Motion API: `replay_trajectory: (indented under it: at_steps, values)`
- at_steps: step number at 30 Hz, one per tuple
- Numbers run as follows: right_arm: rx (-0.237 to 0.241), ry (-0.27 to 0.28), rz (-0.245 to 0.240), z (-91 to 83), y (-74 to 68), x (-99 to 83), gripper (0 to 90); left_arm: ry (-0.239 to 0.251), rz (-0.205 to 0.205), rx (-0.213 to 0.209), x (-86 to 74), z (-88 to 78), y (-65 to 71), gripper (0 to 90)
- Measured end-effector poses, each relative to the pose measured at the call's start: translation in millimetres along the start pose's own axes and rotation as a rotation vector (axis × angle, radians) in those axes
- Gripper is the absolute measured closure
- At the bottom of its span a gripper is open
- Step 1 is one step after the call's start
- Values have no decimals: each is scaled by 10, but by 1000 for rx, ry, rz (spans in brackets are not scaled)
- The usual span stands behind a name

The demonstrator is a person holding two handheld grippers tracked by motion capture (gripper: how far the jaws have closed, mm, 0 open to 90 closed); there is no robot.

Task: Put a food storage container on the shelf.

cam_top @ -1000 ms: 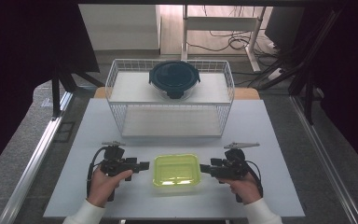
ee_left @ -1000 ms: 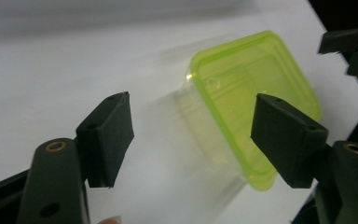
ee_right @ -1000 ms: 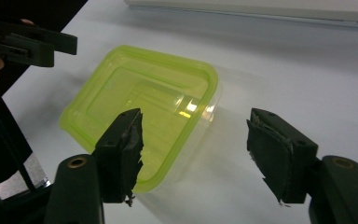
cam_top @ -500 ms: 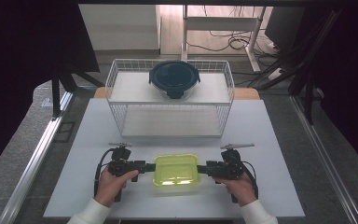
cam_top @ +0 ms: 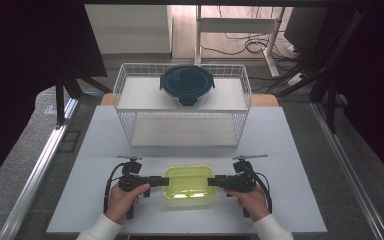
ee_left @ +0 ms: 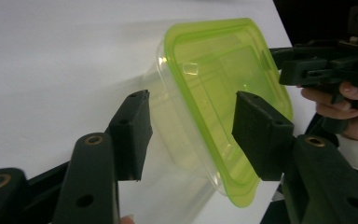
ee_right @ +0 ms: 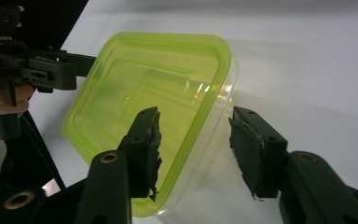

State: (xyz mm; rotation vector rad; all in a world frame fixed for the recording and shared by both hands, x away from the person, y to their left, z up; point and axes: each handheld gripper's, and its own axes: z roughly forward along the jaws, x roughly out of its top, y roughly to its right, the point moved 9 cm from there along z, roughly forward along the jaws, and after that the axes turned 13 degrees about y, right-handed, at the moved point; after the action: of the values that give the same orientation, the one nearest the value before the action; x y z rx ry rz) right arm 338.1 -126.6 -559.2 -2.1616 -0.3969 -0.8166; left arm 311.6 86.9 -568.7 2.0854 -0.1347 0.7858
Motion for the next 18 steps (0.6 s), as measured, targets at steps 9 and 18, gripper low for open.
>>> replay_trajectory:
  at_steps: [9,18]
  values:
    - [52,-32,82,33,-2,-54,682,-26,-7,2,-84,78,25,650]
    - [48,-25,112,-16,-10,-54,755,17,-8,-24,-21,-10,102,764]
